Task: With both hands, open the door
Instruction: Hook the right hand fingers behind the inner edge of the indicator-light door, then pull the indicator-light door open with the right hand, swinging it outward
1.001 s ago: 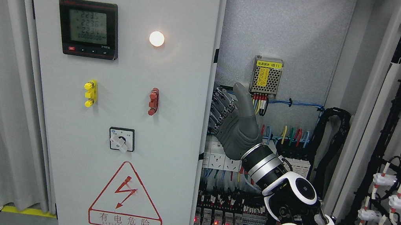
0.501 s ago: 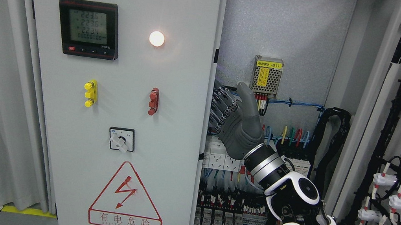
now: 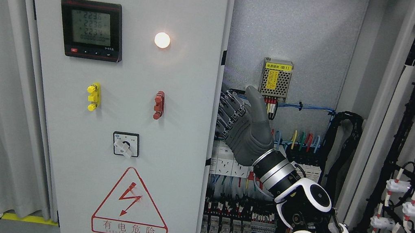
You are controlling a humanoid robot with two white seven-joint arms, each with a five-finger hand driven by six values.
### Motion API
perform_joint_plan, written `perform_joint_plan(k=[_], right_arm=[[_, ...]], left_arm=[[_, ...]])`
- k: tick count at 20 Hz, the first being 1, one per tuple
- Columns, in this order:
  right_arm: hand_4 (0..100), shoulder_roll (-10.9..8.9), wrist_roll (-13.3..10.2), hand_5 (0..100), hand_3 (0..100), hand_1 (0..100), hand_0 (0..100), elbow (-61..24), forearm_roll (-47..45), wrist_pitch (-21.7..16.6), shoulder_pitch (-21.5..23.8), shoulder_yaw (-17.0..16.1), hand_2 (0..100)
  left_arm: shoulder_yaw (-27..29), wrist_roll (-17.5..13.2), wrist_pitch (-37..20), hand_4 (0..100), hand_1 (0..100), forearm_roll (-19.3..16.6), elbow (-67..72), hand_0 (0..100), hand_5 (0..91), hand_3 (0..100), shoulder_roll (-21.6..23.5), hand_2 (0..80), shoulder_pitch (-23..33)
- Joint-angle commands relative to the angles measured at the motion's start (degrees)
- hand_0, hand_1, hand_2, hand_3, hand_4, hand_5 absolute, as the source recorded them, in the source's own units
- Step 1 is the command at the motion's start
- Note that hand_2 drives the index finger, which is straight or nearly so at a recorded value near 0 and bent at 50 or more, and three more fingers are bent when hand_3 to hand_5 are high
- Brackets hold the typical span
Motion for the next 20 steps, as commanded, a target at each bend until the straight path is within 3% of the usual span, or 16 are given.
perform_joint_plan(k=[1, 20], right_arm=[[0, 0.0, 0.8, 0, 0, 0, 22, 0.1, -1.4, 0.0, 0.1, -0.5, 0], [0, 0.0, 4.6, 0, 0, 0, 22, -0.5, -1.8, 1.3, 0.0, -1.2, 0]], left_arm=[[0.0, 0.0, 0.0, 3, 0, 0.0, 0.8, 29, 0.0, 3, 0.2, 2.9, -0.9], [0.0, 0.0, -0.1, 3, 0, 0.1, 0.7, 29, 0.0, 3, 0.2, 2.8, -1.3]])
